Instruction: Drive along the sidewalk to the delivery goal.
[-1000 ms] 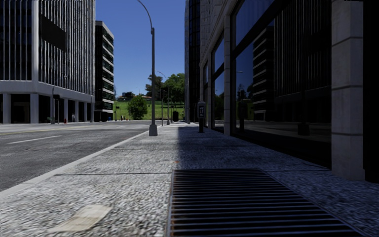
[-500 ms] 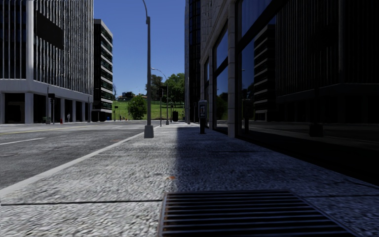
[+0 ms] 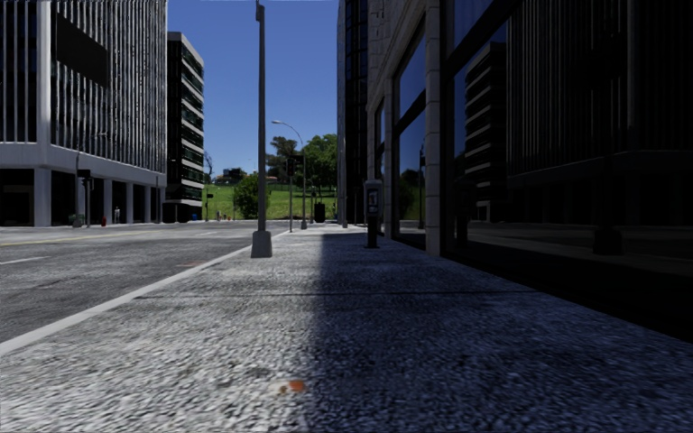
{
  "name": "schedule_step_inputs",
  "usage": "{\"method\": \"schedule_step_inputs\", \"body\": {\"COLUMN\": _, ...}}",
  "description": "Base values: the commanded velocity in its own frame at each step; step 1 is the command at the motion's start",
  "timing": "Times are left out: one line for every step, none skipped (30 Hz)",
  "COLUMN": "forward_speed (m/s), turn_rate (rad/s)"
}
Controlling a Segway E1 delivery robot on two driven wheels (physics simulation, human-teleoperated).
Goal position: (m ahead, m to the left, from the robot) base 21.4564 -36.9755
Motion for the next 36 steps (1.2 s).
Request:
{"method": "schedule_step_inputs", "body": {"forward_speed": 1.85, "turn_rate": 0.00}}
{"method": "schedule_step_inputs", "body": {"forward_speed": 1.85, "turn_rate": 0.00}}
{"method": "schedule_step_inputs", "body": {"forward_speed": 1.85, "turn_rate": 0.00}}
{"method": "schedule_step_inputs", "body": {"forward_speed": 1.85, "turn_rate": 0.00}}
{"method": "schedule_step_inputs", "body": {"forward_speed": 1.85, "turn_rate": 0.00}}
{"method": "schedule_step_inputs", "body": {"forward_speed": 1.85, "turn_rate": 0.00}}
{"method": "schedule_step_inputs", "body": {"forward_speed": 1.85, "turn_rate": 0.00}}
{"method": "schedule_step_inputs", "body": {"forward_speed": 1.85, "turn_rate": 0.00}}
{"method": "schedule_step_inputs", "body": {"forward_speed": 1.85, "turn_rate": 0.00}}
{"method": "schedule_step_inputs", "body": {"forward_speed": 1.85, "turn_rate": 0.00}}
{"method": "schedule_step_inputs", "body": {"forward_speed": 1.85, "turn_rate": 0.00}}
{"method": "schedule_step_inputs", "body": {"forward_speed": 1.85, "turn_rate": 0.00}}
{"method": "schedule_step_inputs", "body": {"forward_speed": 1.85, "turn_rate": 0.00}}
{"method": "schedule_step_inputs", "body": {"forward_speed": 1.85, "turn_rate": 0.00}}
{"method": "schedule_step_inputs", "body": {"forward_speed": 1.85, "turn_rate": 0.00}}
{"method": "schedule_step_inputs", "body": {"forward_speed": 1.85, "turn_rate": 0.00}}
{"method": "schedule_step_inputs", "body": {"forward_speed": 1.85, "turn_rate": 0.00}}
{"method": "schedule_step_inputs", "body": {"forward_speed": 1.85, "turn_rate": 0.00}}
{"method": "schedule_step_inputs", "body": {"forward_speed": 1.85, "turn_rate": 0.00}}
{"method": "schedule_step_inputs", "body": {"forward_speed": 1.91, "turn_rate": 0.00}}
{"method": "schedule_step_inputs", "body": {"forward_speed": 2.00, "turn_rate": 0.00}}
{"method": "schedule_step_inputs", "body": {"forward_speed": 2.00, "turn_rate": 0.00}}
{"method": "schedule_step_inputs", "body": {"forward_speed": 2.00, "turn_rate": 0.00}}
{"method": "schedule_step_inputs", "body": {"forward_speed": 2.00, "turn_rate": 0.00}}
{"method": "schedule_step_inputs", "body": {"forward_speed": 2.00, "turn_rate": 0.00}}
{"method": "schedule_step_inputs", "body": {"forward_speed": 2.00, "turn_rate": 0.00}}
{"method": "schedule_step_inputs", "body": {"forward_speed": 2.00, "turn_rate": 0.00}}
{"method": "schedule_step_inputs", "body": {"forward_speed": 2.00, "turn_rate": 0.00}}
{"method": "schedule_step_inputs", "body": {"forward_speed": 2.00, "turn_rate": 0.00}}
{"method": "schedule_step_inputs", "body": {"forward_speed": 2.00, "turn_rate": 0.00}}
{"method": "schedule_step_inputs", "body": {"forward_speed": 2.00, "turn_rate": 0.00}}
{"method": "schedule_step_inputs", "body": {"forward_speed": 2.00, "turn_rate": 0.00}}
{"method": "schedule_step_inputs", "body": {"forward_speed": 2.00, "turn_rate": 0.00}}
{"method": "schedule_step_inputs", "body": {"forward_speed": 2.00, "turn_rate": 0.00}}
{"method": "schedule_step_inputs", "body": {"forward_speed": 2.00, "turn_rate": 0.00}}
{"method": "schedule_step_inputs", "body": {"forward_speed": 2.00, "turn_rate": 0.00}}
